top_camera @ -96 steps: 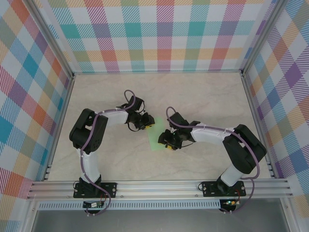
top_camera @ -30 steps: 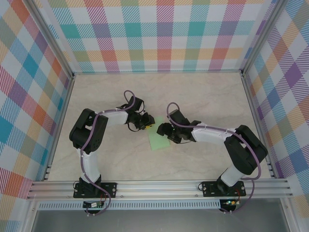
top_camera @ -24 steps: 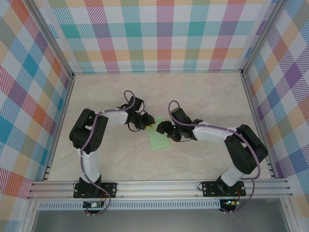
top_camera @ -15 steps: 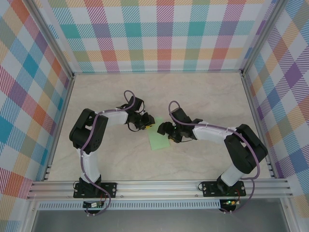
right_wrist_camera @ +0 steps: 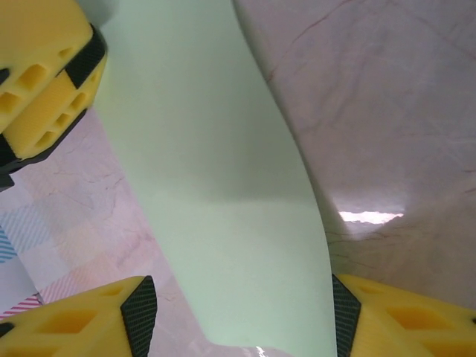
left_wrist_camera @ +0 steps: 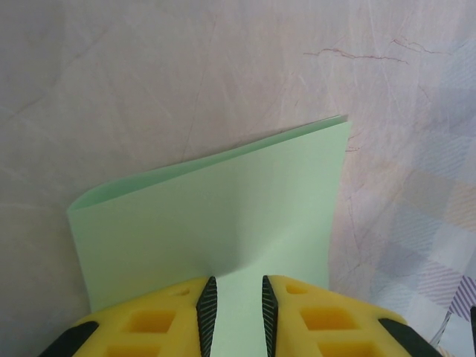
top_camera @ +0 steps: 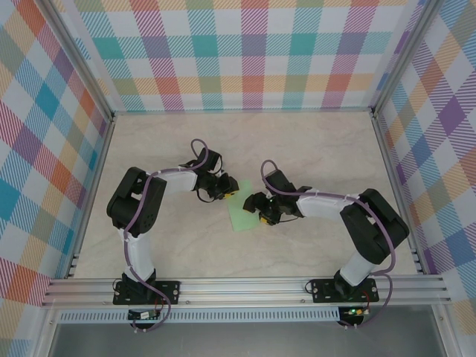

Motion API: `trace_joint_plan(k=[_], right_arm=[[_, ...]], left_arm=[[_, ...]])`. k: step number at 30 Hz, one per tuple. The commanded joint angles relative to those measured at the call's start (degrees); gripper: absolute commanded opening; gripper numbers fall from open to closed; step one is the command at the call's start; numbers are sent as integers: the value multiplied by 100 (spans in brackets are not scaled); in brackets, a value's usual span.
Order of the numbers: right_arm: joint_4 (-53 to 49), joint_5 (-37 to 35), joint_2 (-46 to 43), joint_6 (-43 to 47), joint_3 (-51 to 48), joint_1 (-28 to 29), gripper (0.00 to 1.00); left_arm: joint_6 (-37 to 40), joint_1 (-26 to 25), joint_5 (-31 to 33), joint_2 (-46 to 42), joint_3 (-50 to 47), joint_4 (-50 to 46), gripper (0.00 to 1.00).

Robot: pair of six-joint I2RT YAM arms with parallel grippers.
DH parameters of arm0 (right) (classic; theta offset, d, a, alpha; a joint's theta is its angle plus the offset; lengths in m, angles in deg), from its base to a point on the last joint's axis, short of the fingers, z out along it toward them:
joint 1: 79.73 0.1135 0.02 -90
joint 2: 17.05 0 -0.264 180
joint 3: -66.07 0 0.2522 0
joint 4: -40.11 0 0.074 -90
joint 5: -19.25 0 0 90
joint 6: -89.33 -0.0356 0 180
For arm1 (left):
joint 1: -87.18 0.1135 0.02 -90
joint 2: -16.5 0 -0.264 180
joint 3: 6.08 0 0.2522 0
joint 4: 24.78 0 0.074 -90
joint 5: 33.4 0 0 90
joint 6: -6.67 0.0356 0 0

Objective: Fold a paper plane with a square sheet of paper (pick it up from the middle)
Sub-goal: Third fold the triangle at the center of the table.

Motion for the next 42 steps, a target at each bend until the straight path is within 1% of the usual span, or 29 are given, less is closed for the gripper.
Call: trace_joint_plan(k=[1, 6, 8, 11, 16, 18, 20, 23, 28, 34, 39, 42], right_arm=[[96, 210, 178, 246, 287, -108, 61], [498, 853, 555, 506, 494, -401, 55], [427, 939, 617, 675, 625, -439, 52], [80, 839, 711, 882, 796, -496, 46], [523, 1375, 874, 882, 691, -590, 34], [672, 1541, 925, 840, 678, -591, 31], [653, 1524, 954, 821, 687, -591, 29], [549, 1369, 949, 815, 683, -587, 27], [408, 1277, 1020, 769, 705, -591, 22], [708, 1258, 1008, 420, 493, -582, 15], [873, 1082, 860, 143, 304, -565, 13], [911, 1038, 805, 58, 239, -547, 14]], left_arm=[[143, 38, 79, 97, -246, -382, 28], [395, 39, -42, -129, -169, -457, 31], [465, 40, -76, -230, -137, -486, 33], [502, 38, -78, -413, -74, -531, 37], [508, 30, -58, -754, -96, -609, 43], [473, 29, -38, -913, -184, -626, 44], [399, 20, 5, -1087, -328, -593, 44], [271, -38, 140, -1389, -619, -508, 42], [76, -270, 134, -1559, -1030, -314, 34], [-122, -471, 135, -1250, -1105, 8, 30], [-79, -481, 229, -881, -902, -12, 28], [0, -481, 300, -681, -770, -97, 26]])
